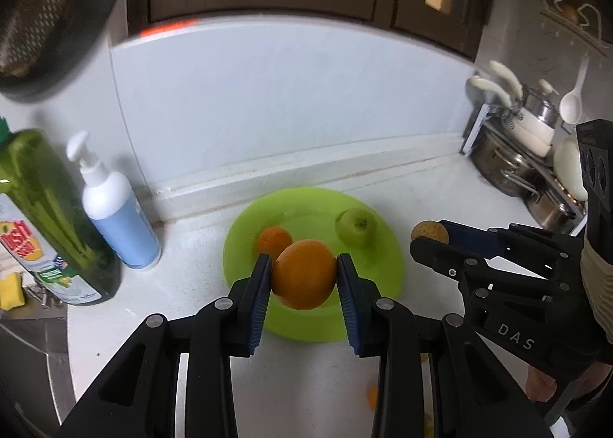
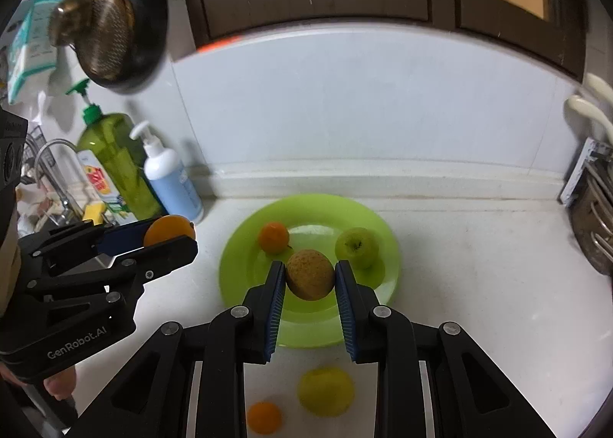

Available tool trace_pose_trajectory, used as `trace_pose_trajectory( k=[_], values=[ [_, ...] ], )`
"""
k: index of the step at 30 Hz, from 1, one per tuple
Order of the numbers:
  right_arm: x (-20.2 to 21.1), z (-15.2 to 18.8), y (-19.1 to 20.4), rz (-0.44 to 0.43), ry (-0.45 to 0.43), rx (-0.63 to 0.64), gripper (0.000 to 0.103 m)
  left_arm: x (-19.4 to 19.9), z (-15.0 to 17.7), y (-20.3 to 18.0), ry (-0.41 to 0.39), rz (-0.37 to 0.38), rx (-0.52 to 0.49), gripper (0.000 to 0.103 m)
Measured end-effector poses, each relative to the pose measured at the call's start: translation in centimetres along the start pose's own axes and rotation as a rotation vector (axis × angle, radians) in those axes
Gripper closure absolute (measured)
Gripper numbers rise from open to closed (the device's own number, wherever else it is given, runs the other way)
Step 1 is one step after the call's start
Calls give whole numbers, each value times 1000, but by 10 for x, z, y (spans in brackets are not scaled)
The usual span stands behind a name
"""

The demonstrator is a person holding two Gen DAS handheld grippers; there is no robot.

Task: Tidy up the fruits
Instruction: 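Carry the brown fruit and orange over the green plate with both grippers, then lower the fruits onto the green plate and open both grippers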

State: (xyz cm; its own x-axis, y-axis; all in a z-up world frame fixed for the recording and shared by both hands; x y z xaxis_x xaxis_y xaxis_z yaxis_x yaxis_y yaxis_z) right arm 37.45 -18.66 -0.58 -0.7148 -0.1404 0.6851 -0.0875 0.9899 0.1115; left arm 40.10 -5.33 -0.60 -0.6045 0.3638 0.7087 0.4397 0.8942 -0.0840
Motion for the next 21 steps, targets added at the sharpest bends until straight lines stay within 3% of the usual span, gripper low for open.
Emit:
trace_pose_trajectory(
  k=[10,21],
  values=[
    [-60,6,-16,-8,121,-29,75,-58,6,11,117,-5,16,69],
    [-97,12,-31,3,201,-51,75,-98,12,14,202,10,37,69]
  ],
)
Point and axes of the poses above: each gripper's, at about its wrist camera, not at the fingertips, and x roughly against the way its jaws point, y to its left, z to its underside, the point moved 4 cm from there along -x, roughly the way its jaws point, and after that the axes turned 1 degree about -z, right-handed, at the moved point
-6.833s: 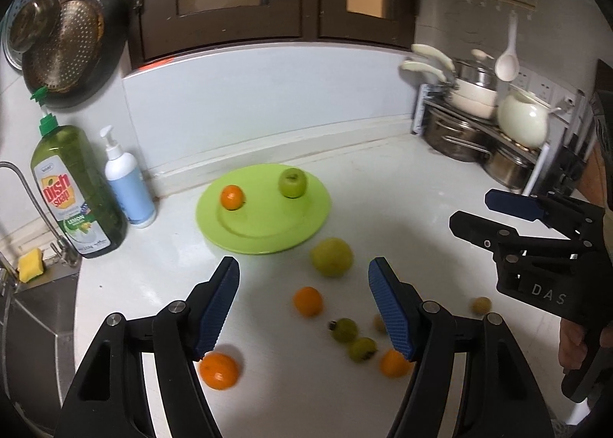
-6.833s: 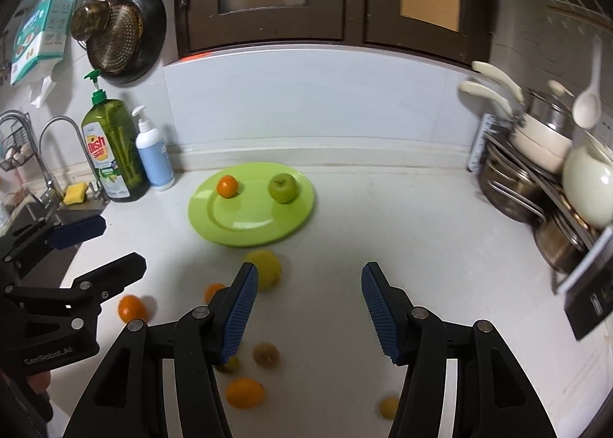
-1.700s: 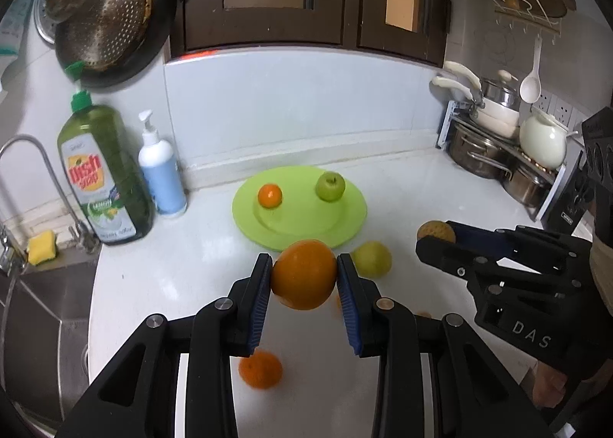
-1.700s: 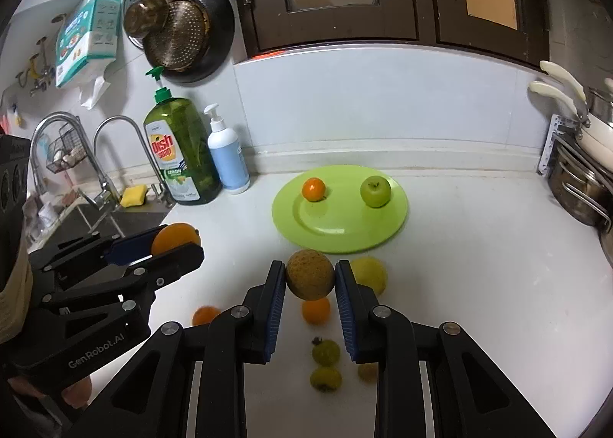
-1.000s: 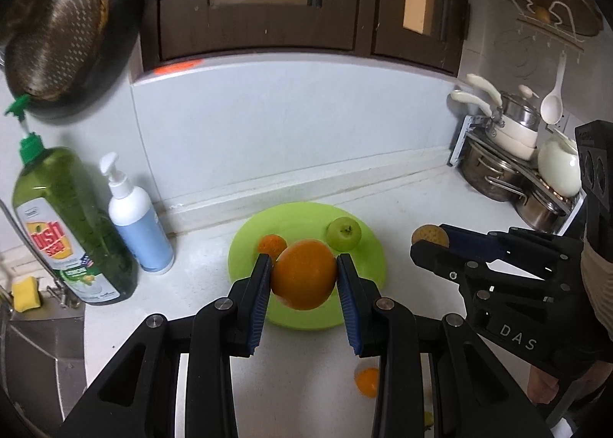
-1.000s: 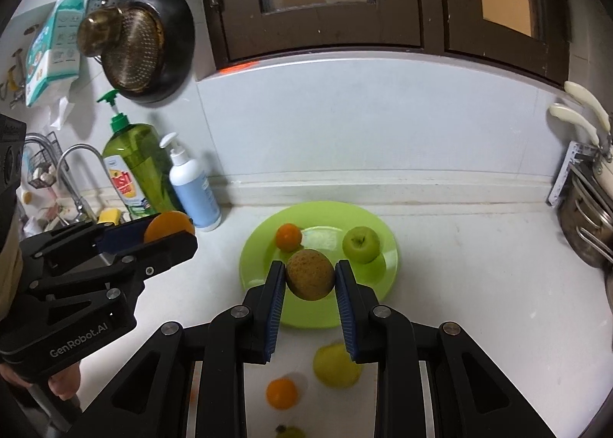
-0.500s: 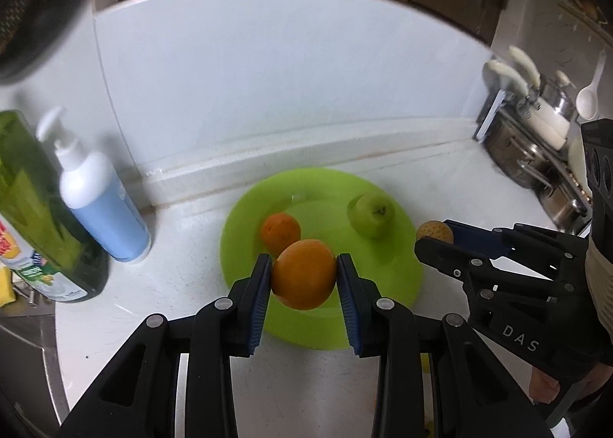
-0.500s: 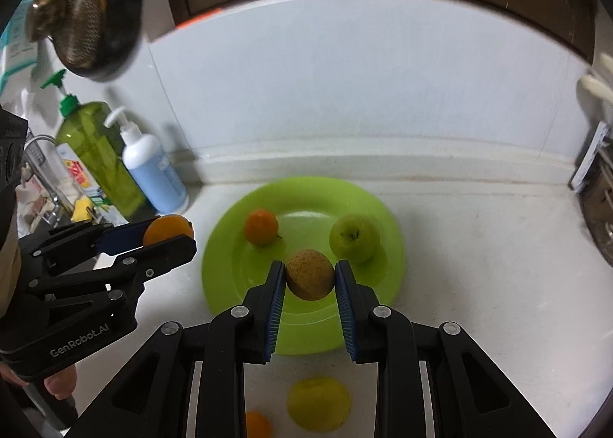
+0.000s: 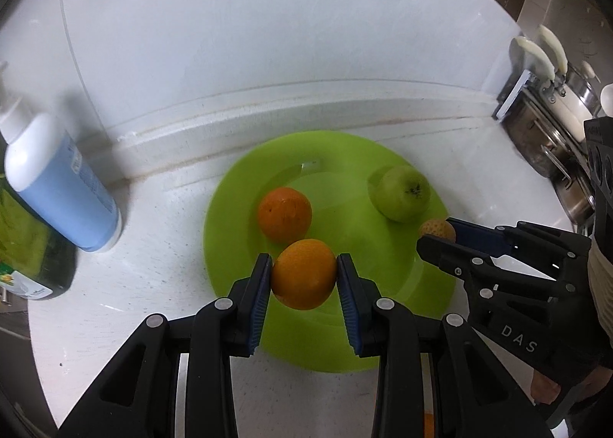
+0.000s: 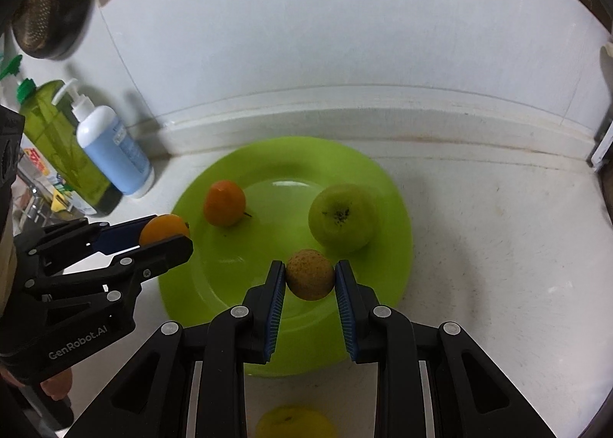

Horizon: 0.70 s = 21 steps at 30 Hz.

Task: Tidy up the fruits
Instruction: 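Lower the fruits onto the green plate and open both grippers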

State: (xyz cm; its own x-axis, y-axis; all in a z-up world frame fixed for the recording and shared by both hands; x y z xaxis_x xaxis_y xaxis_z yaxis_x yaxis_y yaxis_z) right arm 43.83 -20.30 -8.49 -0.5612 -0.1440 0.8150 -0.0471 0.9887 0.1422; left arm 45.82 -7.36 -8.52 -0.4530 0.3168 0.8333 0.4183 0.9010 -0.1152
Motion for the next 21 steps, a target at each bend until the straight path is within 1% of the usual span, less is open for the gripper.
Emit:
trace_pose_trajectory(
  k=[5,12,18,21],
  values=[
    [-10,0,-2,4,23,0,75,-14,2,2,34,5,-2,69],
    [-18,0,-1,9,41,4,75,-23,2,5,55,7,-8,69],
    [-16,0,1,12,33,2,75,-20,1,9,42,-12,0,68],
    [-11,0,4,4,23,3,74,-9,3,8,18,-24,-12,68]
  ],
)
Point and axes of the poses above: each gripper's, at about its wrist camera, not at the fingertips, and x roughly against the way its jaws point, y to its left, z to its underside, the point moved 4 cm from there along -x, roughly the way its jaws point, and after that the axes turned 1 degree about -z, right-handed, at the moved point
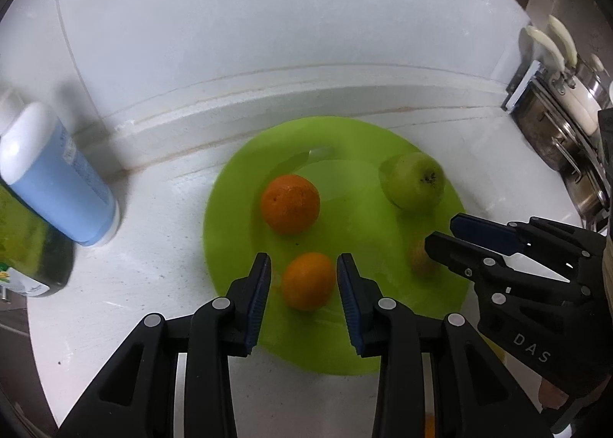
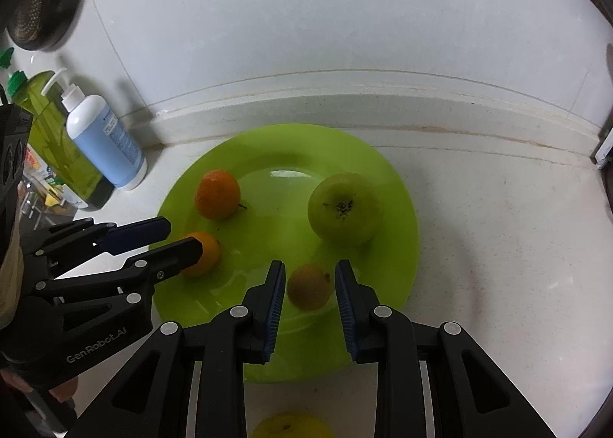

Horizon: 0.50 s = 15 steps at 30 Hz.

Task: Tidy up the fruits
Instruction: 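Lower the fruits onto the green plate and open both grippers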

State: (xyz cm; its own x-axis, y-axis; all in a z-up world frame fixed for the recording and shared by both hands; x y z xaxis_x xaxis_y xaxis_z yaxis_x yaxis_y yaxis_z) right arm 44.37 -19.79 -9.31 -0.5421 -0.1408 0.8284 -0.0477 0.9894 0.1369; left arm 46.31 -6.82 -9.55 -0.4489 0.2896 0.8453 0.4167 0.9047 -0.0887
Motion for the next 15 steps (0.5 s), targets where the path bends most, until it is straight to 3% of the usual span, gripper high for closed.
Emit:
trace_pose_trajectory(
  k=[10,15],
  values=[
    [49,10,17,-8,-90,7,73,62,9,0,-124,-26,-4,65],
    [82,16,34,-11,-154,30,73,95,24,-4,-186,-27,-9,56]
  ],
)
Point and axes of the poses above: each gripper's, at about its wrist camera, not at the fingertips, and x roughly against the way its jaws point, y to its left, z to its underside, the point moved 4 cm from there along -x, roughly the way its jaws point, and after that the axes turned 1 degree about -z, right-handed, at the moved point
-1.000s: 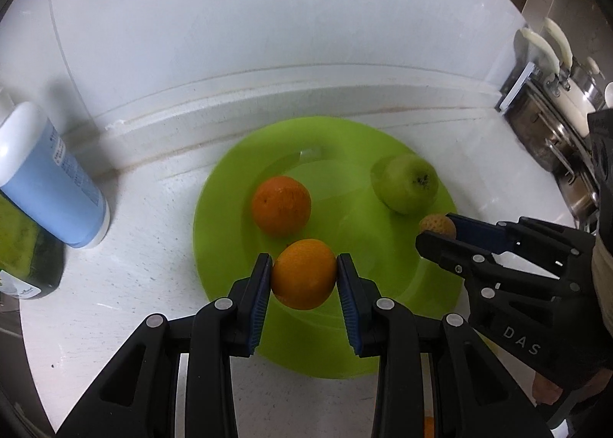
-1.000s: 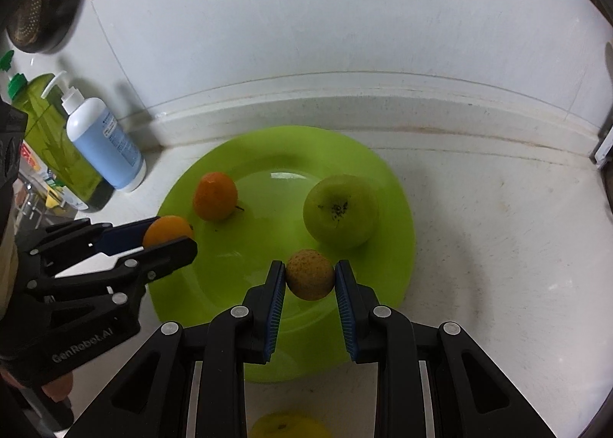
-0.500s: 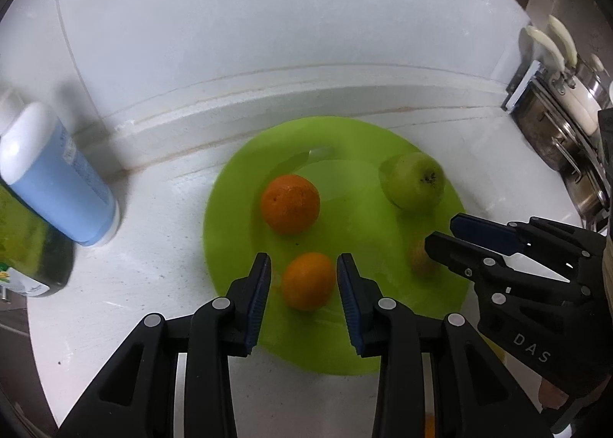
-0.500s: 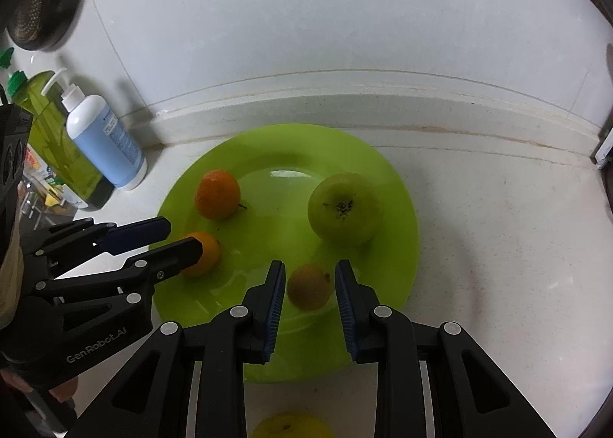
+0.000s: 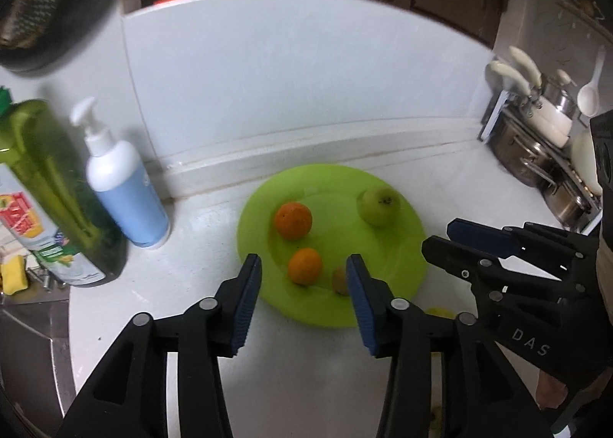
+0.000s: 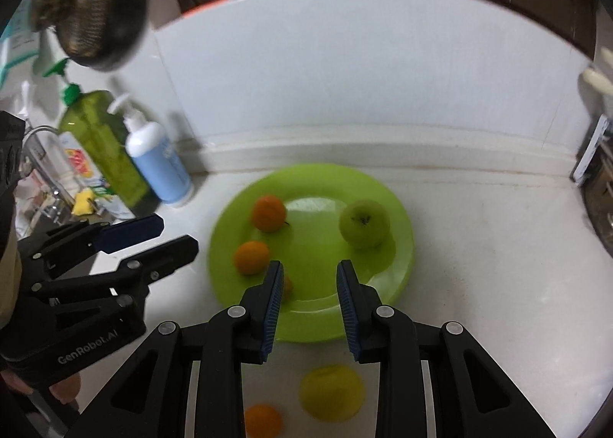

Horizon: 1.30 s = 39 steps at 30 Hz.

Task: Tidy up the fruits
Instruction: 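Lower the fruits onto the green plate and open both grippers, then move both open grippers back toward the loose fruits on the countertop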

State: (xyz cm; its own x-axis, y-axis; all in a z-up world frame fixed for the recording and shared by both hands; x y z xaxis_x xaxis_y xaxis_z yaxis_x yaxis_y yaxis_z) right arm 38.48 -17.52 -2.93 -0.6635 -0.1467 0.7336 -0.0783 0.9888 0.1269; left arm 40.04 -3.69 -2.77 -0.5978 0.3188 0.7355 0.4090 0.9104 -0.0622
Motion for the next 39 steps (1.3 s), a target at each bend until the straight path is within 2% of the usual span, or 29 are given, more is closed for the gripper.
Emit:
trace_pose_trajectory(
  k=[5,9,18,27,31,39],
  values=[
    [33,7,17,12,-65,27,72,28,10,3,-44,-16,13,51],
    [53,16,28,32,-101,39,66,54,23,7,-77,-23,26,47],
    [88,44,51,45,-134,27,59,95,49,8,-126,-52,7,43],
    [107,82,61,89,-150,13,59,113,88,7,-129,-72,-55,37],
    [112,96,63,118,-155,-1,51,118,102,8,-130,-78,-75,36],
    [115,124,69,158,-155,-23,49,115,129,9,-107,-55,-90,34]
  ],
)
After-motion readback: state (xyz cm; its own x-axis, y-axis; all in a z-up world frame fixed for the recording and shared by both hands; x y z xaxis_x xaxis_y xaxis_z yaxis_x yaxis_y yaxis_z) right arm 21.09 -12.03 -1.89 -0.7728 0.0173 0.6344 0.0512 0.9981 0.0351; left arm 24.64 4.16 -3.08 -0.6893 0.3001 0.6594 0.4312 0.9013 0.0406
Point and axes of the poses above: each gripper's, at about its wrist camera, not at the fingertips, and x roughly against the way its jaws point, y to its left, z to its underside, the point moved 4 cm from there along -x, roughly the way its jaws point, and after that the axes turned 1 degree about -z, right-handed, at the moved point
